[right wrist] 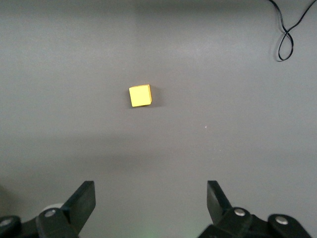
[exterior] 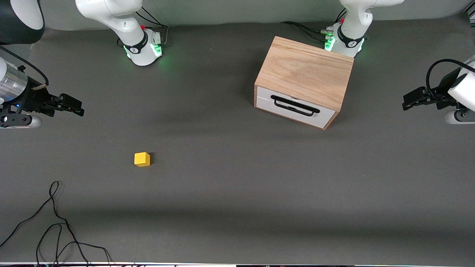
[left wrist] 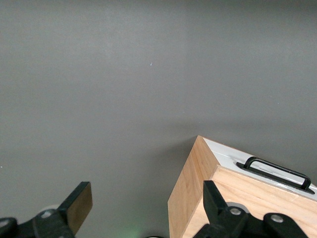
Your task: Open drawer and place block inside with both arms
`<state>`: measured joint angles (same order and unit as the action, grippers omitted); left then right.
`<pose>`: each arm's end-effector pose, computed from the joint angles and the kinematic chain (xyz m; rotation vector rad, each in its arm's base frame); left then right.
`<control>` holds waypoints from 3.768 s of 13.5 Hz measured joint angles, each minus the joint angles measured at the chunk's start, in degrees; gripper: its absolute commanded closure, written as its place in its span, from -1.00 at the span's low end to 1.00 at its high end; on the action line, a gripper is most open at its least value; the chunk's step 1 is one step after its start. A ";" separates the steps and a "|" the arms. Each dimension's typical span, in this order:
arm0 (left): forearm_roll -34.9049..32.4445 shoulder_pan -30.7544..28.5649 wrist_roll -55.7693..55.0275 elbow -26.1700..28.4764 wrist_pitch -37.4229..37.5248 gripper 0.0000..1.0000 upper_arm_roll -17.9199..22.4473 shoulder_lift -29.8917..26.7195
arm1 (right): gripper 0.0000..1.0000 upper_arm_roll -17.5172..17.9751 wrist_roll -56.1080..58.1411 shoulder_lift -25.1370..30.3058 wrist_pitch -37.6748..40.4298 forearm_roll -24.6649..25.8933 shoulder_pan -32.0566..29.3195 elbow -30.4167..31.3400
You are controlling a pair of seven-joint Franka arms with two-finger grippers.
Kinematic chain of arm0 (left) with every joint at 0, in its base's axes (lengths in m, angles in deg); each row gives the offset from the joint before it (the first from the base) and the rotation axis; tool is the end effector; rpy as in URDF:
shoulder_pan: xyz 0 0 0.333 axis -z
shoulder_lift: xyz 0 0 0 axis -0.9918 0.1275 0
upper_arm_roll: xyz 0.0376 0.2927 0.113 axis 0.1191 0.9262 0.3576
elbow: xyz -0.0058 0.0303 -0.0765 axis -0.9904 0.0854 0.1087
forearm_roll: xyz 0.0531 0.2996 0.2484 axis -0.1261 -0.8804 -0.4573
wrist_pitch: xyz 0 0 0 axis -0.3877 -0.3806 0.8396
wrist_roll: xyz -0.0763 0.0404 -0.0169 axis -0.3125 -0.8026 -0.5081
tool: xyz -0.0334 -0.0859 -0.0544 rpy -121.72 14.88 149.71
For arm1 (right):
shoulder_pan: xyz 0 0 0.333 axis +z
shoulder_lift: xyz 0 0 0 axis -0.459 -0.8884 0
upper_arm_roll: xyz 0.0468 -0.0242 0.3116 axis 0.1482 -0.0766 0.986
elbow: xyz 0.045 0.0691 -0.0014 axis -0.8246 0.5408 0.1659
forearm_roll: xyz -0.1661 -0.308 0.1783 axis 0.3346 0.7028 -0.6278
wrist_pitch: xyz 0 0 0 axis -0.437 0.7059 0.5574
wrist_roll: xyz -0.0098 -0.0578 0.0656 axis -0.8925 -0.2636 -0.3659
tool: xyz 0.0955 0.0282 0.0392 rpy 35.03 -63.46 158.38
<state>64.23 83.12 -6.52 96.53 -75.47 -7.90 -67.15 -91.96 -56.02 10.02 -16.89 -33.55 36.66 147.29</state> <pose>0.5583 -0.0170 0.6004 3.1321 0.0111 -0.1290 0.5518 0.0147 0.5835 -3.1391 0.0470 0.0896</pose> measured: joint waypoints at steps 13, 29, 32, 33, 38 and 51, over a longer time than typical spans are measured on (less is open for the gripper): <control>0.35 8.30 -24.25 0.00 0.43 -1.00 -0.67 0.91 | -1.00 0.25 0.00 -1.49 1.20 -0.02 1.01 -1.22; 2.25 31.37 -94.63 2.53 -7.62 -1.00 -0.25 13.28 | -1.00 0.35 -0.09 -5.42 -2.10 -0.03 3.22 -2.14; 2.41 31.35 -95.92 8.20 -14.31 -1.00 -0.21 16.71 | -1.00 0.35 -0.09 -5.43 -2.45 -0.03 3.72 -2.14; 2.41 31.35 -95.98 9.86 -15.97 -1.00 -0.21 17.60 | -1.00 0.35 -0.09 -5.43 -2.55 -0.03 3.72 -2.14; 2.41 31.43 -96.07 15.64 -21.05 -1.00 -0.36 18.64 | -1.00 0.34 -0.09 -5.43 -2.89 -0.03 3.71 -2.14; 2.42 31.71 -96.37 12.69 -23.63 -1.00 -0.52 22.29 | -1.00 -0.16 -0.09 -5.80 -3.62 -3.97 3.52 -2.10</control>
<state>66.65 114.83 -102.89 109.22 -99.10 -8.42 -44.86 -92.12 -56.11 4.22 -20.51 -37.52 40.18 145.19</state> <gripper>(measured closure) 0.000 0.000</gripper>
